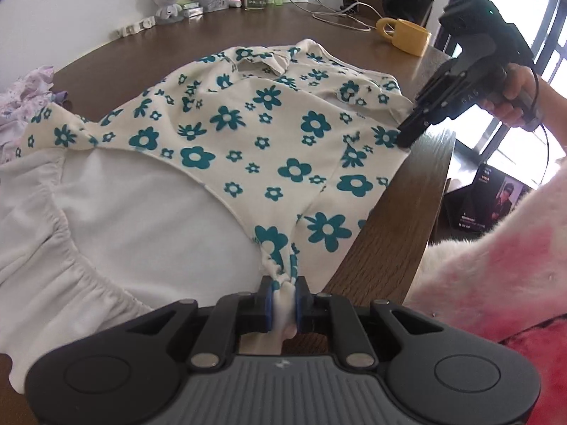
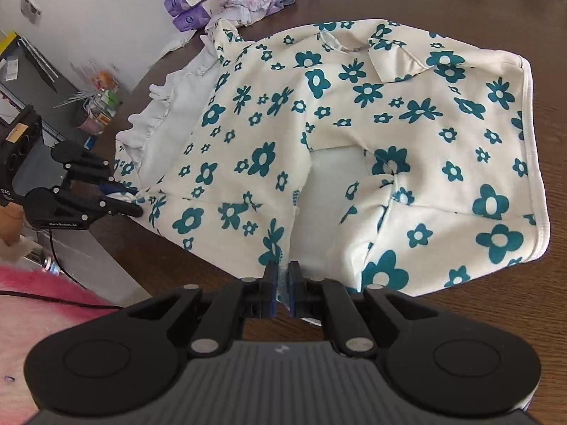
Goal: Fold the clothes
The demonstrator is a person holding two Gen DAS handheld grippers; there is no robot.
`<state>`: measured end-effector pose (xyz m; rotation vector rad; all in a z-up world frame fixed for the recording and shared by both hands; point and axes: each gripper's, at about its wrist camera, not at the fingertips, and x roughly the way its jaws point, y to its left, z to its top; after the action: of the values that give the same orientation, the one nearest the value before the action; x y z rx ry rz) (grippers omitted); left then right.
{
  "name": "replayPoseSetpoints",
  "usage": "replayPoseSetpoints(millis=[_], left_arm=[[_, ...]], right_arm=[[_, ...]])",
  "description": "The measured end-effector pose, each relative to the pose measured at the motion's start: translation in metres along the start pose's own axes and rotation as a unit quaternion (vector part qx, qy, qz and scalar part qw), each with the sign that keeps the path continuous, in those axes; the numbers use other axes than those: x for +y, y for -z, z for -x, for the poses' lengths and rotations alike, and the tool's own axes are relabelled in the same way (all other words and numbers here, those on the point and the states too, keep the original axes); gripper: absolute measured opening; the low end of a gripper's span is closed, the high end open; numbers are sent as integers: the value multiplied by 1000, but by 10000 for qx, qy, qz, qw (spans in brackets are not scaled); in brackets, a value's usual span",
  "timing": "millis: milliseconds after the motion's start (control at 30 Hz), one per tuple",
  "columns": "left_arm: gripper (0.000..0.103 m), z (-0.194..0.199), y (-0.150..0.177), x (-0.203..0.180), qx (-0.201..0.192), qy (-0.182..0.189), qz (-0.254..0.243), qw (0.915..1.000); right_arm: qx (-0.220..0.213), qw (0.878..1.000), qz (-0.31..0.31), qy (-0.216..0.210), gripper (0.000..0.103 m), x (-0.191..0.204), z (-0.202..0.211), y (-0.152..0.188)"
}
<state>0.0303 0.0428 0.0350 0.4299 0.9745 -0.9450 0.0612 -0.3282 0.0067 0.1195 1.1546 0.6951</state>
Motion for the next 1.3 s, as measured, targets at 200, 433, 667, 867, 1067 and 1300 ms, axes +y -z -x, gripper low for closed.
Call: replayPoseSetpoints(millis=[200,433,667,867,1067,1300], left_arm=[[53,30,-4,17,-751,-115,785,9940],[65,48,-45,61,-1418,-600,1900,9696],[69,7,-101,134,-1328,-682,2948,9438],[67,-41,-107,181,-1067,-631,3542,9269],[46,-62,-105,202,-1349,-326,3959,9077],[7,-57,-92,208,-2074,-162,4136,8864]], right_arm=[[-687,9976,52,91,34,10,32,-6],[-1639,9829,114,836,38,25,42,-59],[-1571,9800,-965,744,38,-3,-18,-151],[-1116,9723,-1862,862,35,-34,-75,-180],[-1334,9598,-2312,865,10,-42,-89,-180],[-1909,9521,-2261,771,2,-44,-64,-182]])
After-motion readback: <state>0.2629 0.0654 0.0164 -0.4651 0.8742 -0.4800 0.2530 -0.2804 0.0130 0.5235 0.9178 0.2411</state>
